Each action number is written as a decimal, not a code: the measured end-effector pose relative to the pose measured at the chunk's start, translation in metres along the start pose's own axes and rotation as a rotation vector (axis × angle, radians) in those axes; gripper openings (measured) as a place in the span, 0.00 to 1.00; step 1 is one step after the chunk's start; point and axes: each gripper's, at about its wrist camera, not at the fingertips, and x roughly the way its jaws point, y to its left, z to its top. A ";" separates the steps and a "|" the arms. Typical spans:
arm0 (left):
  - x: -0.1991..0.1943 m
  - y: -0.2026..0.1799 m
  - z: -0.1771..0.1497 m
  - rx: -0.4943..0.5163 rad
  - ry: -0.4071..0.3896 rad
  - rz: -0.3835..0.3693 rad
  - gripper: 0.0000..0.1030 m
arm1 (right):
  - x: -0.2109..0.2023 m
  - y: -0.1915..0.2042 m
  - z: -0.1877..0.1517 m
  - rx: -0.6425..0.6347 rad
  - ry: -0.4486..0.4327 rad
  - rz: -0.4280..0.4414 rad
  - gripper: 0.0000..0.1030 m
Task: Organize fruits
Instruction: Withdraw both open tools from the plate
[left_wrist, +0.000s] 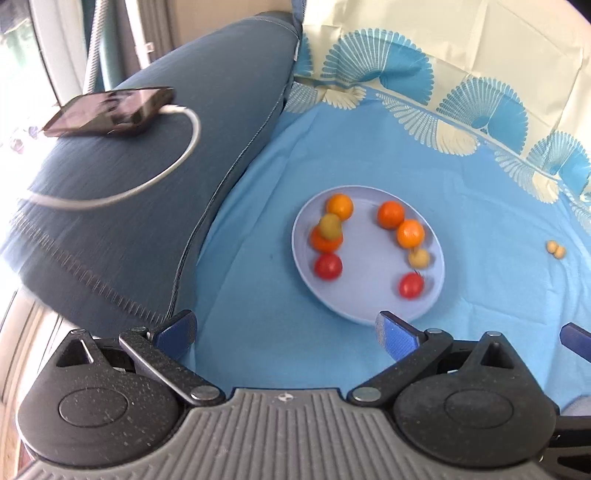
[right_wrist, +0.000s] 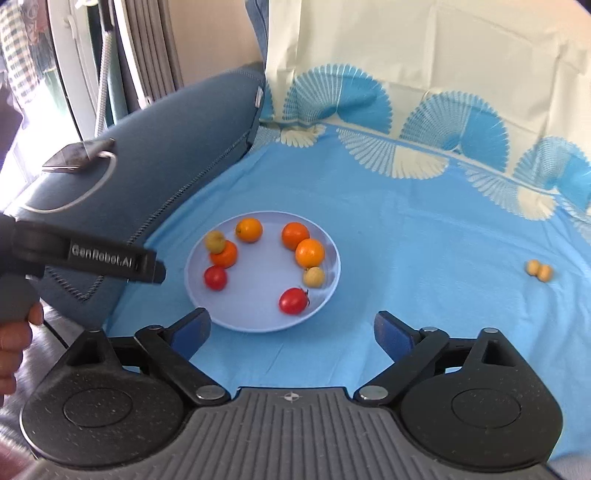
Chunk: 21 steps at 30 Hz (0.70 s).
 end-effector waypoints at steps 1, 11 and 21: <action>-0.008 0.000 -0.006 -0.001 -0.010 0.000 1.00 | -0.010 0.002 -0.004 -0.006 -0.013 -0.002 0.95; -0.072 -0.011 -0.044 0.021 -0.125 -0.008 1.00 | -0.078 0.013 -0.029 -0.055 -0.157 -0.044 0.99; -0.108 -0.015 -0.056 0.033 -0.190 -0.006 1.00 | -0.115 0.009 -0.040 -0.018 -0.216 -0.059 0.99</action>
